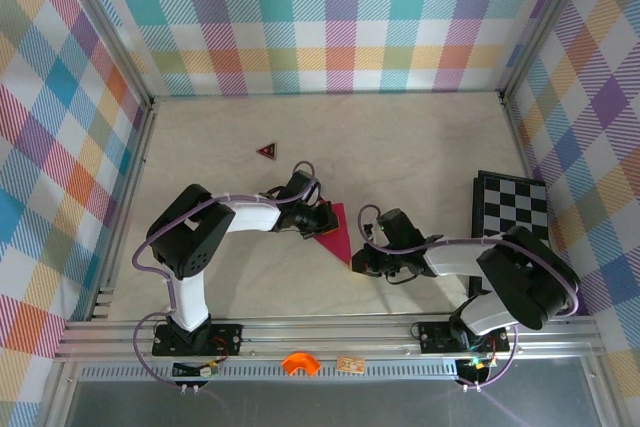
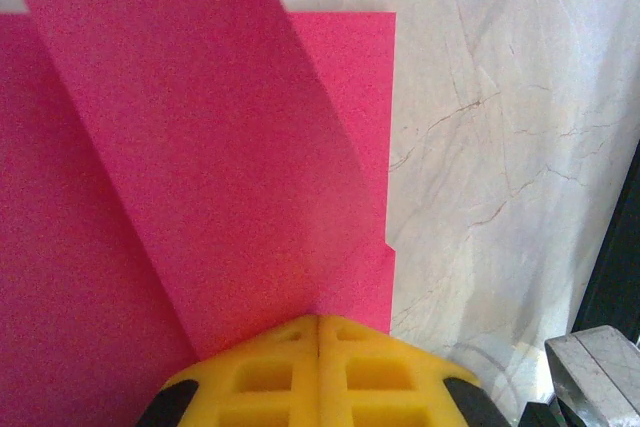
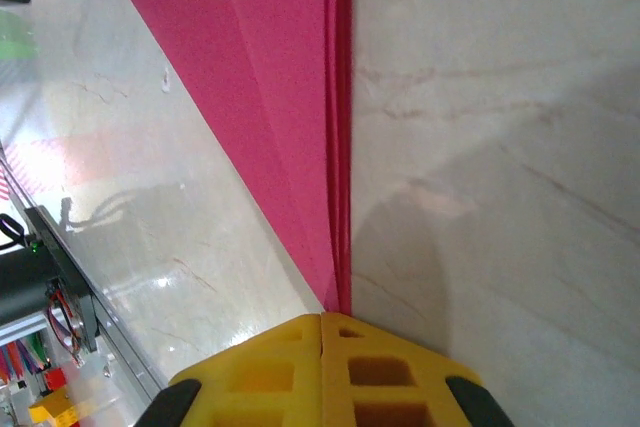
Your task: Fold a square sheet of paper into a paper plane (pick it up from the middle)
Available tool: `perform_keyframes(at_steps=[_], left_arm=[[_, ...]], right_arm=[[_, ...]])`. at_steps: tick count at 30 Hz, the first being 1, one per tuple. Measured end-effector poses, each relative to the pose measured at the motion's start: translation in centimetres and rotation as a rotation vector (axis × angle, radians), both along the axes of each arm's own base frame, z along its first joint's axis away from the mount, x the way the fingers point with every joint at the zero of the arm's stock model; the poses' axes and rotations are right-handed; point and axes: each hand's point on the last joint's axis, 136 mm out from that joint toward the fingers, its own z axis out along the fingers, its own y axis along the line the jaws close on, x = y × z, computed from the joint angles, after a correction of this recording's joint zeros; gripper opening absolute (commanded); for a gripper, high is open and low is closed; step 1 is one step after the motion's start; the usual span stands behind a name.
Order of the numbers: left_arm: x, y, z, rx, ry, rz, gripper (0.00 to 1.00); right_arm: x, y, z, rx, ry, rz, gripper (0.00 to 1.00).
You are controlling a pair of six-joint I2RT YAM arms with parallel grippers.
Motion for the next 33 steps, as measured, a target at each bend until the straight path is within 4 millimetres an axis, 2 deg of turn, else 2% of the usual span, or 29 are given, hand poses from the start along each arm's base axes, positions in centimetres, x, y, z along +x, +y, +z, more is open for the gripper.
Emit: perform_keyframes(at_steps=[4, 7, 11, 14, 18, 25, 30, 33], left_arm=[[0.0, 0.0, 0.0, 0.000, -0.001, 0.000, 0.00], [0.0, 0.0, 0.0, -0.001, -0.001, 0.000, 0.00], [0.0, 0.0, 0.0, 0.000, -0.001, 0.000, 0.00], [0.0, 0.0, 0.0, 0.000, -0.001, 0.000, 0.00], [0.0, 0.0, 0.0, 0.000, -0.001, 0.000, 0.00], [0.0, 0.0, 0.0, -0.001, -0.001, 0.000, 0.00], [0.1, -0.1, 0.0, -0.003, -0.004, 0.000, 0.00], [0.1, -0.1, 0.0, -0.004, -0.006, 0.000, 0.00]], right_arm=[[-1.0, -0.6, 0.2, -0.018, 0.037, 0.004, 0.00], [-1.2, -0.8, 1.1, -0.018, 0.041, 0.002, 0.00], [1.2, 0.5, 3.6, 0.019, -0.003, -0.024, 0.00], [3.6, 2.0, 4.6, 0.036, -0.008, -0.040, 0.00], [5.6, 3.4, 3.7, 0.020, 0.018, -0.052, 0.00], [7.2, 4.3, 1.9, -0.020, 0.058, -0.061, 0.00], [7.1, 3.6, 0.4, -0.055, 0.080, -0.074, 0.00], [6.7, 3.5, -0.1, -0.015, 0.071, -0.068, 0.00]])
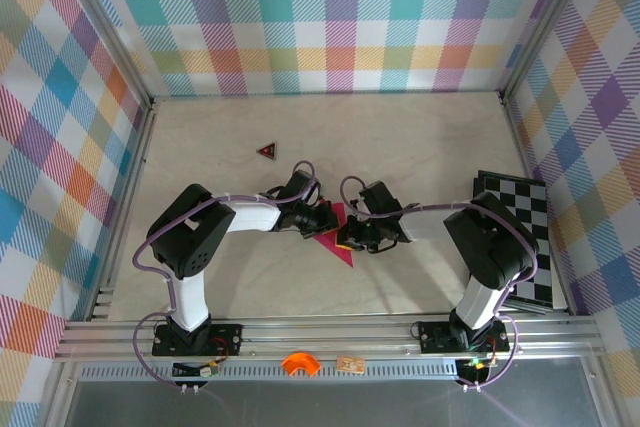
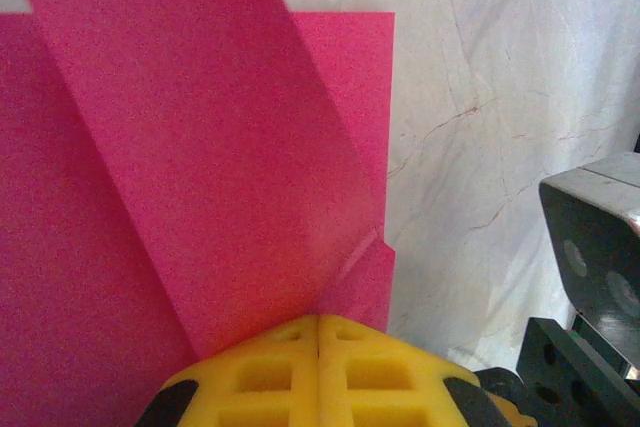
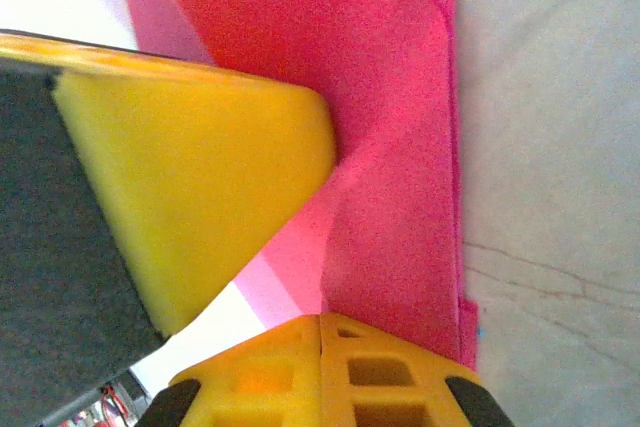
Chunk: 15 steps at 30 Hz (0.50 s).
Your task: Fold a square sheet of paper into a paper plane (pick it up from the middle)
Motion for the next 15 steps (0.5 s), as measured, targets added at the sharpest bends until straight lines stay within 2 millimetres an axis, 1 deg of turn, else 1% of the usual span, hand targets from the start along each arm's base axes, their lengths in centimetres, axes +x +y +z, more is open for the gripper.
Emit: perform_keyframes(at_steps=[6, 15], left_arm=[[-0.1, -0.2, 0.0, -0.007, 0.006, -0.007, 0.00], [-0.1, -0.2, 0.0, -0.011, 0.005, -0.009, 0.00]], right_arm=[[-0.5, -0.3, 0.1, 0.075, -0.061, -0.004, 0.00], [-2.3, -1.3, 0.5, 0.056, -0.003, 0.000, 0.00]])
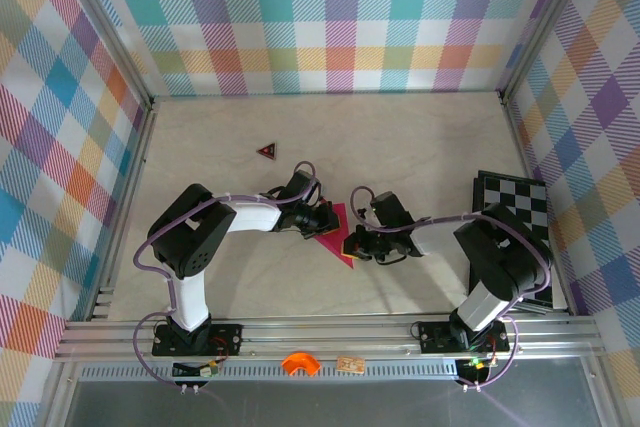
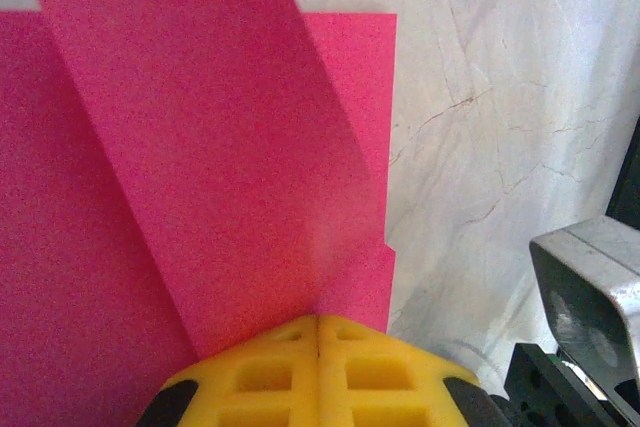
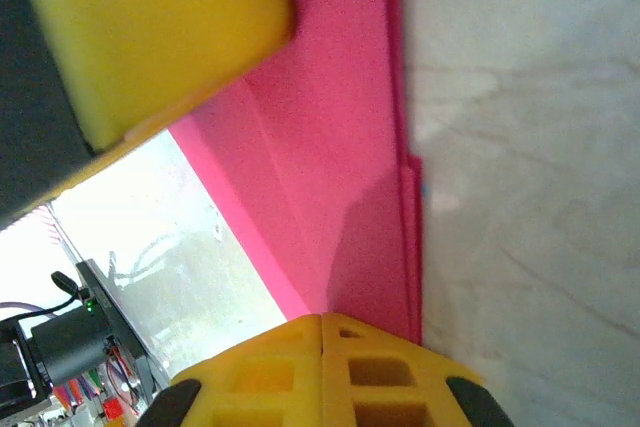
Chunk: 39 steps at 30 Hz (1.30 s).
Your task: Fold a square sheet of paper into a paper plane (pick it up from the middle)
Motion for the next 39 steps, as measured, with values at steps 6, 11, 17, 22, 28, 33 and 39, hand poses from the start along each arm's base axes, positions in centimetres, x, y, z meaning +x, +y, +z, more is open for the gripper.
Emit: perform_keyframes(at_steps=[6, 11, 17, 22, 28, 33, 39], left_arm=[[0.0, 0.0, 0.0, -0.001, -0.002, 0.001, 0.00], [0.0, 0.0, 0.0, -0.001, -0.002, 0.001, 0.00], [0.1, 0.0, 0.1, -0.001, -0.003, 0.001, 0.01], [0.0, 0.0, 0.2, 0.015, -0.002, -0.016, 0.01], [0.0, 0.1, 0.2, 0.029, 0.000, -0.037, 0.01], [0.8, 0.9, 0.2, 0.027, -0.001, -0.014, 0.01], [2.9, 2.9, 0.2, 0.024, -0.009, 0.044, 0.01]], right_arm=[[1.3, 0.3, 1.3, 0.004, -0.002, -0.020, 0.02], [3.6, 1.3, 2.1, 0.025, -0.035, -0.047, 0.03], [3.3, 0.8, -0.3, 0.000, 0.013, -0.052, 0.00], [2.6, 0.3, -0.4, 0.019, -0.027, -0.046, 0.00], [1.7, -0.3, -0.4, 0.010, -0.056, -0.013, 0.00], [1.5, -0.4, -0.4, 0.004, -0.067, 0.005, 0.00], [1.4, -0.4, -0.4, 0.005, -0.073, 0.014, 0.00]])
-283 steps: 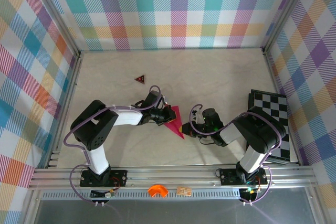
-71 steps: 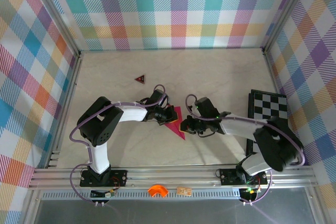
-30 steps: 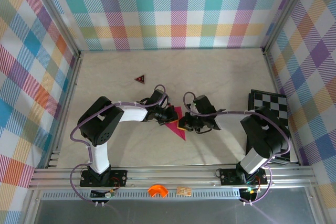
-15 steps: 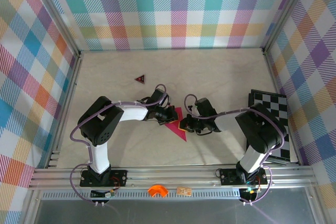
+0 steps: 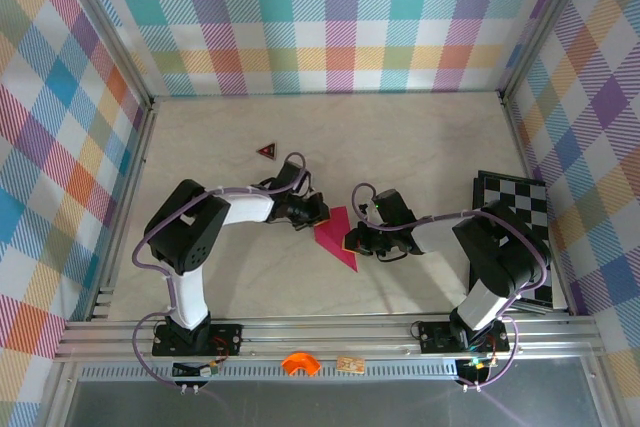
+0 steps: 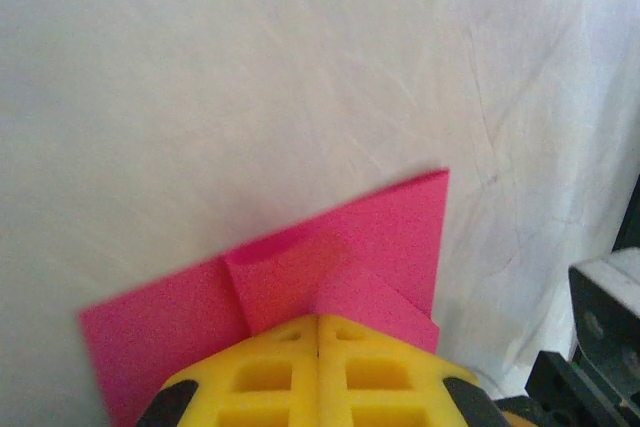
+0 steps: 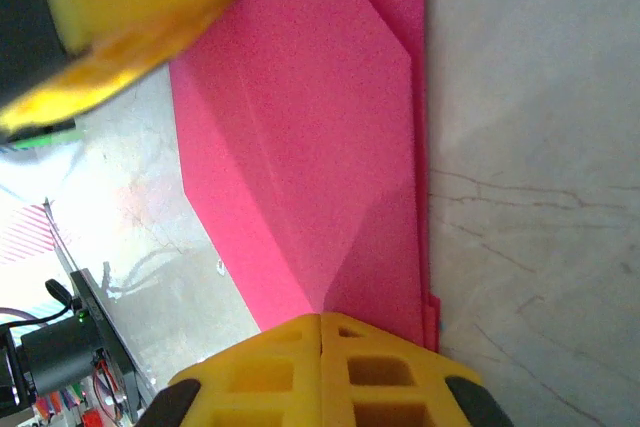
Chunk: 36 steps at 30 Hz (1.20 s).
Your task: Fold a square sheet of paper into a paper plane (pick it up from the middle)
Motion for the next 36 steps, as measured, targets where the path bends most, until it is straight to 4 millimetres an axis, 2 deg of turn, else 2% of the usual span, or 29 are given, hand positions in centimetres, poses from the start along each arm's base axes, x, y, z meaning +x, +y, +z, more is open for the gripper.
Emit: perform_keyframes(at_steps=[9, 14, 17, 22, 25, 28, 30, 33, 36], left_arm=[[0.9, 0.9, 0.0, -0.009, 0.010, -0.015, 0.00], [3.6, 3.2, 0.1, 0.045, -0.022, 0.053, 0.00], [4.5, 4.1, 0.1, 0.059, -0.027, 0.075, 0.00], [4.5, 4.7, 0.5, 0.080, -0.048, 0.091, 0.01], [3.7, 5.3, 2.1, 0.069, -0.071, 0.106, 0.01], [3.0, 4.5, 4.4, 0.024, -0.120, 0.095, 0.01], [2.5, 3.7, 5.2, -0.004, -0.144, 0.077, 0.01], [0.9, 1.4, 4.9, -0.032, -0.146, 0.007, 0.01], [-0.2, -0.3, 3.3, -0.037, -0.126, -0.045, 0.01]], right_arm=[[-0.1, 0.0, 0.0, 0.007, -0.008, 0.006, 0.00], [-0.2, -0.1, 0.0, 0.012, -0.005, 0.013, 0.00], [-0.6, -0.1, 0.0, 0.019, 0.004, 0.021, 0.00], [-0.7, 0.0, 0.0, 0.024, 0.009, 0.025, 0.00], [-0.7, -0.1, -0.1, 0.025, 0.014, 0.025, 0.00], [-0.8, -0.1, 0.0, 0.027, 0.020, 0.027, 0.00], [-0.8, -0.1, 0.0, 0.027, 0.021, 0.027, 0.00], [-0.9, -0.1, -0.1, 0.027, 0.025, 0.028, 0.00], [-0.9, -0.1, 0.0, 0.027, 0.027, 0.029, 0.00]])
